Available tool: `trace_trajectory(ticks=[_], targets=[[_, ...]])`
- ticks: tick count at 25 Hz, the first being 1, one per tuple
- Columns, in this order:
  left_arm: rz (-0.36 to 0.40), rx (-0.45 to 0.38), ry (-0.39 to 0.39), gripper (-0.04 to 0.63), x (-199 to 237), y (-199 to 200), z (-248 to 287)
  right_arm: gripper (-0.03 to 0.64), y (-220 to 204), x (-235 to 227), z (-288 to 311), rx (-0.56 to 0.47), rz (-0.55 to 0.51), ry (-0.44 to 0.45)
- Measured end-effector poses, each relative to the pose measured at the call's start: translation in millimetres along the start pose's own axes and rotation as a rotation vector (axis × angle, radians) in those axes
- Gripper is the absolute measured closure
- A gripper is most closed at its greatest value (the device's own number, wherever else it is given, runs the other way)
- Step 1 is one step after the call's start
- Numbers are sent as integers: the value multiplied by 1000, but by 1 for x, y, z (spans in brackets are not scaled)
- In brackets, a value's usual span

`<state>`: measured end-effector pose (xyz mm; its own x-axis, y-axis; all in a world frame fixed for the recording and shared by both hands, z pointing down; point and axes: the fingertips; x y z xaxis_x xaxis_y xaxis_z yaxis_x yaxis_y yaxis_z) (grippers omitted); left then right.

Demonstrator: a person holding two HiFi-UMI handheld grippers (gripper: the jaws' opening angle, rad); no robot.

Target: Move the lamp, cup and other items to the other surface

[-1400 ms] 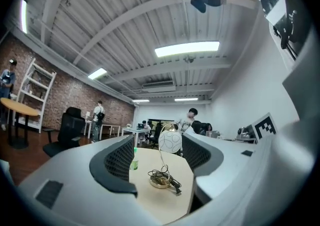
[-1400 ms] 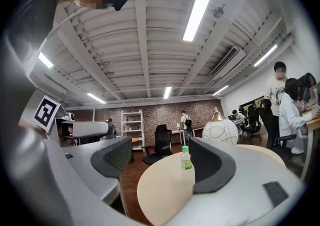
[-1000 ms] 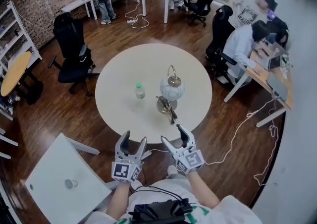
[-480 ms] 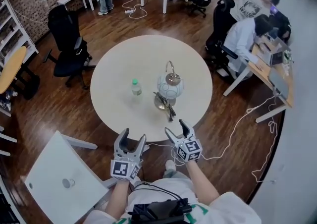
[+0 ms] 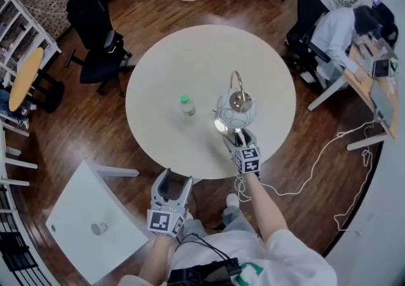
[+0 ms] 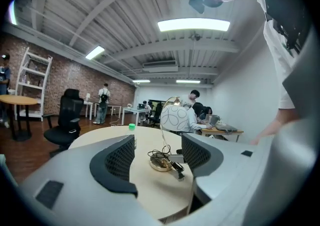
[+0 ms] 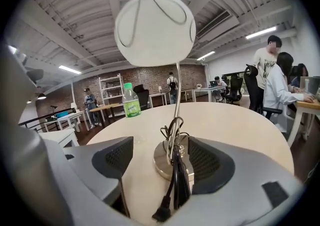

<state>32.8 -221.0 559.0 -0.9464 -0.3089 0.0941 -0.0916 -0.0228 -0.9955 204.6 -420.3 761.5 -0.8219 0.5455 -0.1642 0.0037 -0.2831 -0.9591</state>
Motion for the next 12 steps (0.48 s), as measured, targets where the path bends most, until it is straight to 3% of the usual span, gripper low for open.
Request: trace_trajectory(ticks=[6, 10, 12], targets=[[11, 45, 66, 310, 22, -14, -9, 261, -14, -19, 60, 13, 18, -29], [13, 59, 81, 310, 24, -16, -11, 366, -18, -41, 78, 45, -20, -105], [2, 60, 88, 310, 24, -12, -11, 415, -23, -44, 82, 76, -44, -94]])
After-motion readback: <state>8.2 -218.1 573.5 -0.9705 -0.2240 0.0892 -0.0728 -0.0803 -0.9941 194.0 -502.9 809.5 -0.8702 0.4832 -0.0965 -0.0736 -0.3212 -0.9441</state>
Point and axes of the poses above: the fingertips, and each gripper's own axes: z forward along the fingers, x to its left, y out of its top, and after that the axes turned 10 degrees about -x, right-handed
